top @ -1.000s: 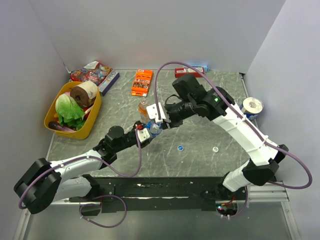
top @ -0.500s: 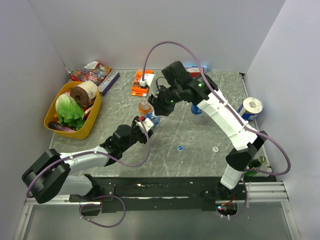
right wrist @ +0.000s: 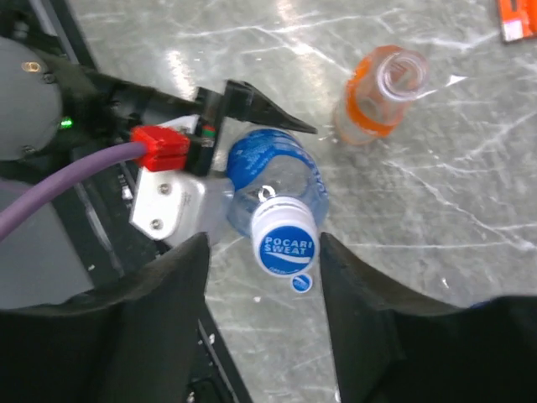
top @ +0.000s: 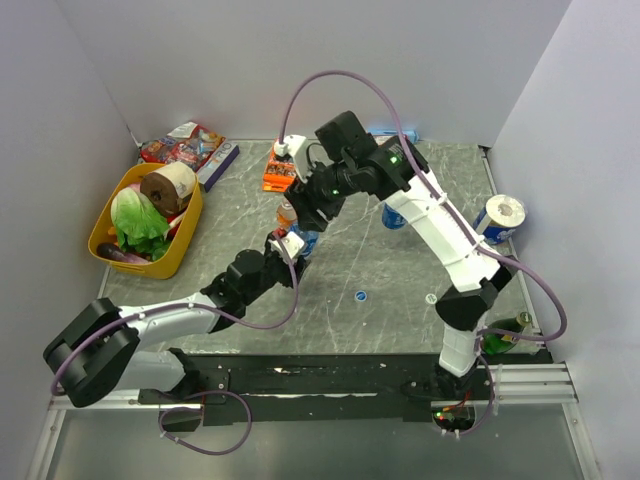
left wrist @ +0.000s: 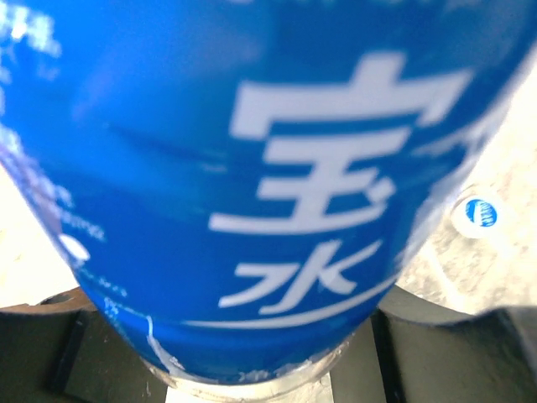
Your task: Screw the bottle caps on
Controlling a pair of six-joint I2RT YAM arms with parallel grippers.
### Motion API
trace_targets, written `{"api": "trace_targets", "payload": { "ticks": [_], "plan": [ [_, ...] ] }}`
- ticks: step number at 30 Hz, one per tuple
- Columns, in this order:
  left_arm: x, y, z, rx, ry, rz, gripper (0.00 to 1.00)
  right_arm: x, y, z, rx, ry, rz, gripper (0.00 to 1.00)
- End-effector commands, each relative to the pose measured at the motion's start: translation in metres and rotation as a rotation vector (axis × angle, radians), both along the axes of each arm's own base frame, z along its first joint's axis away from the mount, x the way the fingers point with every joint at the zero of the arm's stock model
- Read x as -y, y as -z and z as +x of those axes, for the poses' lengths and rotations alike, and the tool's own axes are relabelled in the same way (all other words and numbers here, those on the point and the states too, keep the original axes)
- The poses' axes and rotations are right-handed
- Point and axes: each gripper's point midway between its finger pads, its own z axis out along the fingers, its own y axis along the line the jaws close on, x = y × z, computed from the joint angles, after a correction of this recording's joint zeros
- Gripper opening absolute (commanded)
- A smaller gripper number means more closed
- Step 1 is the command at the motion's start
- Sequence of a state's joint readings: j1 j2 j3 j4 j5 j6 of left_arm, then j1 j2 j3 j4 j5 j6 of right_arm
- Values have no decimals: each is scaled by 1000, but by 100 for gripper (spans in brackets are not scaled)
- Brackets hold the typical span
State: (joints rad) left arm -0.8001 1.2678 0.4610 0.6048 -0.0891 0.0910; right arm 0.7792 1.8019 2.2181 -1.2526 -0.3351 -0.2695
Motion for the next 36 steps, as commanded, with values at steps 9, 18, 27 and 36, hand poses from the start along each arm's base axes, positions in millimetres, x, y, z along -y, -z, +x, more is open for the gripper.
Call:
{"api": "trace_targets", "payload": {
  "ticks": [9,18,27,36],
  "plan": [
    [12,-19,-31,23,215,-111,1,67,-14,-47,48,-155,-75,76],
    [27,-24,-54,165,476,-3,1,57,-58,-42,555,-503,50,72],
    [34,-30,-59,193,557,28,1,39,-43,-92,593,-778,77,73],
    [35,-35,-60,202,574,23,1,38,-20,-103,577,-923,26,72]
  ]
}}
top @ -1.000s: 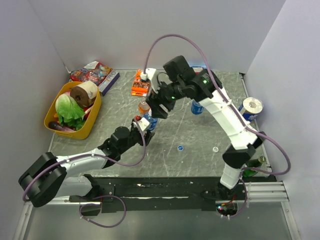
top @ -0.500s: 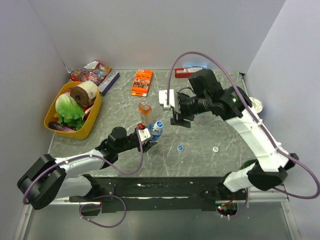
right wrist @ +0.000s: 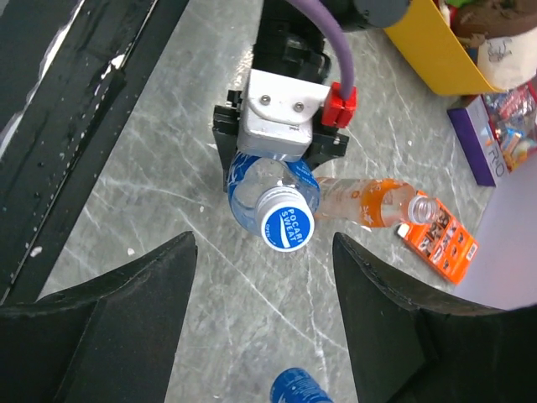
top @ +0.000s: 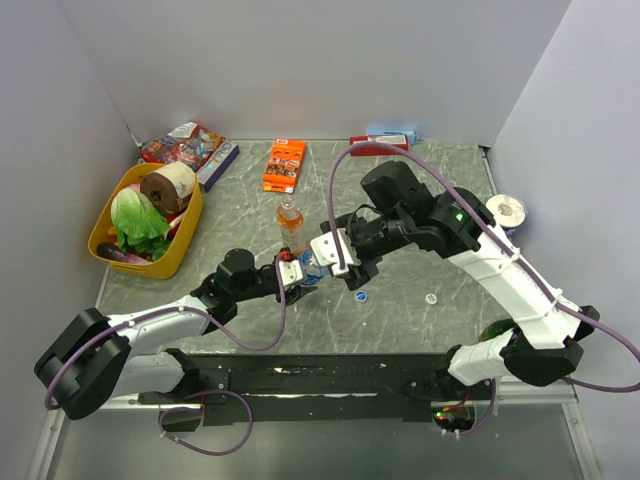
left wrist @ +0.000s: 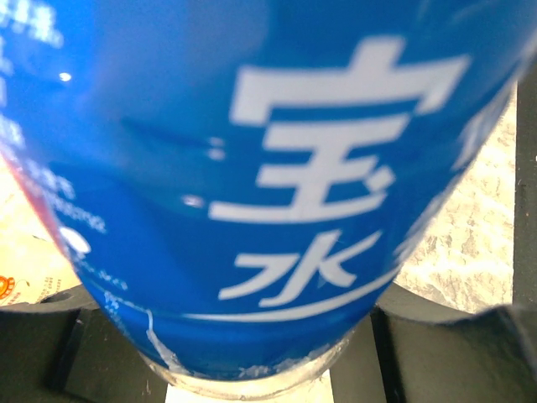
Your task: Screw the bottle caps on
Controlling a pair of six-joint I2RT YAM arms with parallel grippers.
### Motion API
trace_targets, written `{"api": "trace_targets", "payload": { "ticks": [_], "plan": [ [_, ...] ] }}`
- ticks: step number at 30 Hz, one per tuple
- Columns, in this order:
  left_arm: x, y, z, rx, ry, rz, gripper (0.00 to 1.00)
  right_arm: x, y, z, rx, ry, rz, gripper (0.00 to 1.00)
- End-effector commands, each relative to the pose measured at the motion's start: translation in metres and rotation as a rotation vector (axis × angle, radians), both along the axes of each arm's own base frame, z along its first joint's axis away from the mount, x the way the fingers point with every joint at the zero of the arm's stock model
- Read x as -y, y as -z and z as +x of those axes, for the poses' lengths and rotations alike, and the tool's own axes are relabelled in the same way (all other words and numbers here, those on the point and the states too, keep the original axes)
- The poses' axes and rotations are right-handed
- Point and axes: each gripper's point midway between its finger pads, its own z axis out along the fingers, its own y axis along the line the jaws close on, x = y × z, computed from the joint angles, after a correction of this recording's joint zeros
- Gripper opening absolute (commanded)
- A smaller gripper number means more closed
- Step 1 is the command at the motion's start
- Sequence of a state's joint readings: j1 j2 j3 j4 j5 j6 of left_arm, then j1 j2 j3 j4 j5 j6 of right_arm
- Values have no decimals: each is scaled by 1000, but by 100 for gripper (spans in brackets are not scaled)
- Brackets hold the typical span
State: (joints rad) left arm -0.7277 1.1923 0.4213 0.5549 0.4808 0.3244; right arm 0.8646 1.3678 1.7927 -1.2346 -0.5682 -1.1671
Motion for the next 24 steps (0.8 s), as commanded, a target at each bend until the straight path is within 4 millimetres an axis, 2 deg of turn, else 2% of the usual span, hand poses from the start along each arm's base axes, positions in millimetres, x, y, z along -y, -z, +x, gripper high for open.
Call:
{"api": "trace_targets", "payload": {
  "ticks": [1,10,20,24],
  "plan": [
    [7,-33,1,94,46,-56,1,-2,4,-3,39,-79,-23,72],
    [9,-34,3,163,84,-14,1,-9,9,2,60,-120,-38,68],
    [10,-34,5,170,87,-12,1,-12,18,3,50,-158,-74,54],
    [10,-34,6,175,86,-7,1,-13,20,5,43,-161,-82,44]
  ]
}}
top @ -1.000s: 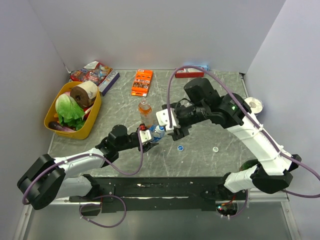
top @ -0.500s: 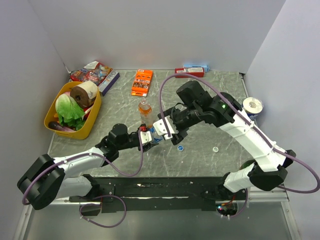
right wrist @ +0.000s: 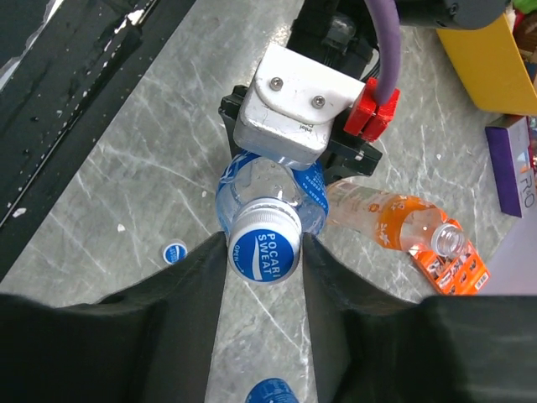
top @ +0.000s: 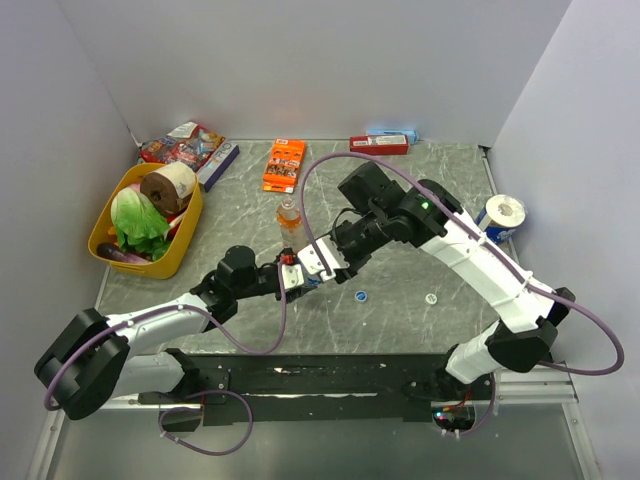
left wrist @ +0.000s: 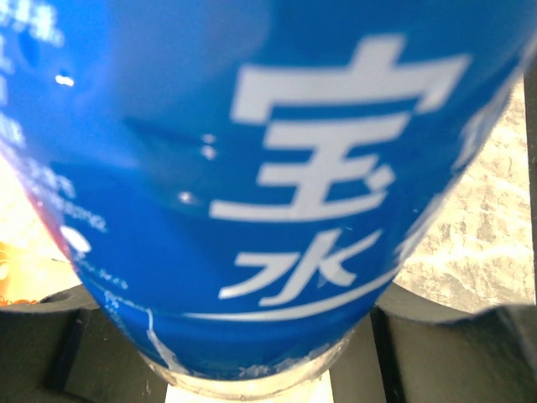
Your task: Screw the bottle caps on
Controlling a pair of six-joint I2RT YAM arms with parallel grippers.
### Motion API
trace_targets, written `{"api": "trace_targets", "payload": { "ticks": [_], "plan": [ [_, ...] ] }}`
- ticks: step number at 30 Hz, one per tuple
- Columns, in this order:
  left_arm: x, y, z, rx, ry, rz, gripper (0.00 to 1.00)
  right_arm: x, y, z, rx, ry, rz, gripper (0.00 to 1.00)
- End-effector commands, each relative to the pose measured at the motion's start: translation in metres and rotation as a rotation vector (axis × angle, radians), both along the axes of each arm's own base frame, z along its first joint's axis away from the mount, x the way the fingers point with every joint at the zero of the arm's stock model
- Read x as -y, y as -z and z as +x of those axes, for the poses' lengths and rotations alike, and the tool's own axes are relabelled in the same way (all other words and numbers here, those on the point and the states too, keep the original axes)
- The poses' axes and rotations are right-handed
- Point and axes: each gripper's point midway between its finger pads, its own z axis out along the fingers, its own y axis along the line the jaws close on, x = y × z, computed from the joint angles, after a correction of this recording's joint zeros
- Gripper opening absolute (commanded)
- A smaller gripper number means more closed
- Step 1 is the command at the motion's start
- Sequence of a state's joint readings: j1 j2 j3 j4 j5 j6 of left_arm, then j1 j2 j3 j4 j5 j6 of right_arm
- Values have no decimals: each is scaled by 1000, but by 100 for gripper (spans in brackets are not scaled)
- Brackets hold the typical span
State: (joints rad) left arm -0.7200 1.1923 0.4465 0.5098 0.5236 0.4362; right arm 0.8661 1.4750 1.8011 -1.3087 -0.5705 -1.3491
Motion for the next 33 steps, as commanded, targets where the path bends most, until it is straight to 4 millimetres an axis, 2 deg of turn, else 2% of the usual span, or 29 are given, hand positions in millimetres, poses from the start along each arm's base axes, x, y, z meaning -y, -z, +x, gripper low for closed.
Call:
{"api": "trace_targets", "payload": {
  "ticks": [1,5,7,9,13,15,16,17,18,19,20,23,26,30,33],
  "plan": [
    [9,-32,6,93,31,-52,1,-4,-16,-4,16,-32,37,42],
    [8,-35,16,88,-15,-53,1,-7,-13,0,-16,11,26,31],
    [4,-43,30,101,-100,-73,1,-11,-10,7,-58,93,27,28],
    [3,-57,42,119,-180,-115,1,-13,1,14,-130,198,-5,26],
    [-12,-87,75,106,-414,-204,1,-21,18,51,-191,471,-40,21],
    [-12,-101,79,90,-441,-259,1,-28,20,63,-285,615,-53,20],
    [-12,-104,80,90,-453,-270,1,-26,23,61,-344,659,-84,20],
    [-14,-106,82,101,-483,-271,1,-36,20,67,-431,734,-78,19],
    [-8,-110,79,116,-470,-275,1,-35,19,69,-507,776,-80,19],
    [-8,-108,81,127,-493,-264,1,-37,31,70,-590,822,-130,19],
    [-10,-106,84,158,-522,-238,1,-39,26,70,-658,878,-113,19],
    [-5,-95,87,199,-538,-164,1,-39,31,65,-703,889,-118,19],
    [-8,-74,94,210,-575,-79,1,-42,34,63,-745,901,-136,18],
    [-19,-64,103,265,-636,-23,1,-44,39,65,-805,912,-148,18],
    [-22,-64,103,283,-642,-28,1,-44,39,67,-829,910,-145,19]
  ]
}}
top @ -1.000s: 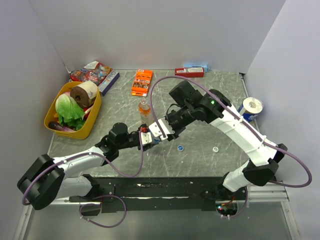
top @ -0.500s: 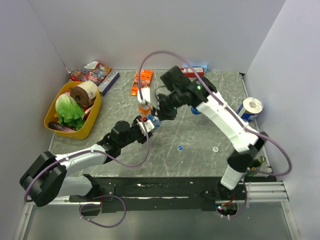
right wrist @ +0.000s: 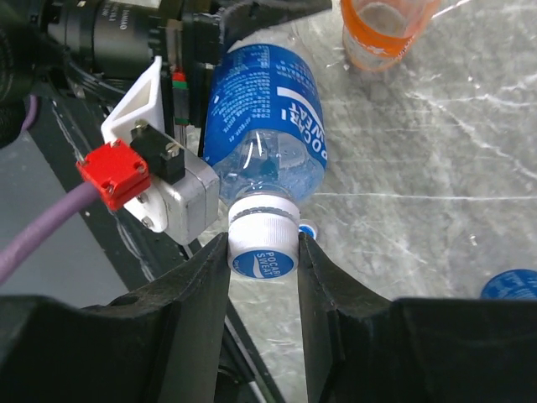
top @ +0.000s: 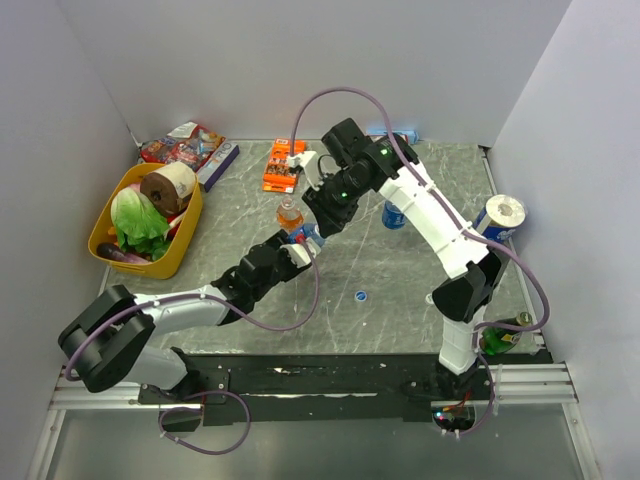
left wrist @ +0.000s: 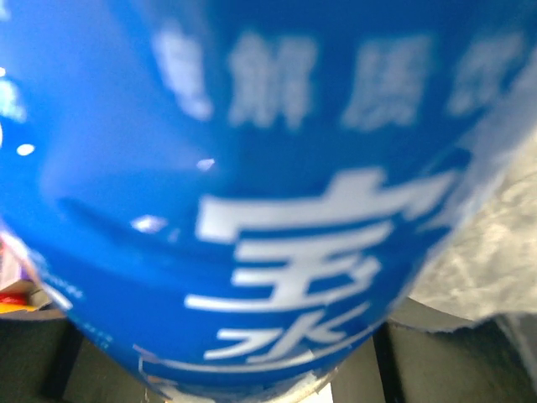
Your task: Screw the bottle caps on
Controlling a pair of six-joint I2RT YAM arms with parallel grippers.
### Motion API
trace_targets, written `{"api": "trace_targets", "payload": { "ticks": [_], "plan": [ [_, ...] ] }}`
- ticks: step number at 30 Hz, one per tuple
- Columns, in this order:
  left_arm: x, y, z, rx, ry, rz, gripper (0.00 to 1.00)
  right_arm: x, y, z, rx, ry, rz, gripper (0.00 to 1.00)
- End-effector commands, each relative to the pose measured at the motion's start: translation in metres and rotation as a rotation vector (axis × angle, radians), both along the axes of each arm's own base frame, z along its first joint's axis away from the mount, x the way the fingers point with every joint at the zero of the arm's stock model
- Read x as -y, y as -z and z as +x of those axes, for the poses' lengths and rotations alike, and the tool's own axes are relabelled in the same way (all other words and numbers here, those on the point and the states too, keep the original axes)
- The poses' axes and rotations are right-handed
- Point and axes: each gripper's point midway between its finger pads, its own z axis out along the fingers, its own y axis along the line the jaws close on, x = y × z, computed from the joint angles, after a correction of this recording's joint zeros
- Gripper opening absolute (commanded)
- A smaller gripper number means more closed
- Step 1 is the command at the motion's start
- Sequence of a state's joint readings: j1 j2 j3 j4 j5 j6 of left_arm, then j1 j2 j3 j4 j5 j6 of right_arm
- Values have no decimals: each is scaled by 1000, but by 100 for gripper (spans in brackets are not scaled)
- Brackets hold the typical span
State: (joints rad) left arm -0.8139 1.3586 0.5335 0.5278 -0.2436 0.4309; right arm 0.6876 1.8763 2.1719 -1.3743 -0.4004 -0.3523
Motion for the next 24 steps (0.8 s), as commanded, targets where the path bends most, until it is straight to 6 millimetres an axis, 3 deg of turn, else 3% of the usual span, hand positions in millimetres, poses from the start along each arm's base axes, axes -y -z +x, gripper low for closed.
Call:
{"api": "trace_targets", "payload": {
  "ticks": [1,5,8,9,14,20,24],
  "plan": [
    [26,-78,13,223,34,-141,1,-43,-1,-29,-170,-69,141,20],
    [27,-57,7,123,75,-156,1,-39,-7,-24,-111,-89,138,32],
    [31,-40,-2,33,117,-174,1,-35,-15,-20,-58,-88,133,46],
    [32,-35,-4,13,125,-174,1,-33,-19,-20,-48,-78,134,55],
    [34,-16,-14,-108,163,-214,1,-20,-40,-26,-12,-48,162,75],
    [37,-16,-29,-179,254,-283,1,7,-59,-41,18,-47,155,91],
    [43,-25,-56,-195,451,-321,1,23,-72,-35,114,-89,175,91]
  ]
}}
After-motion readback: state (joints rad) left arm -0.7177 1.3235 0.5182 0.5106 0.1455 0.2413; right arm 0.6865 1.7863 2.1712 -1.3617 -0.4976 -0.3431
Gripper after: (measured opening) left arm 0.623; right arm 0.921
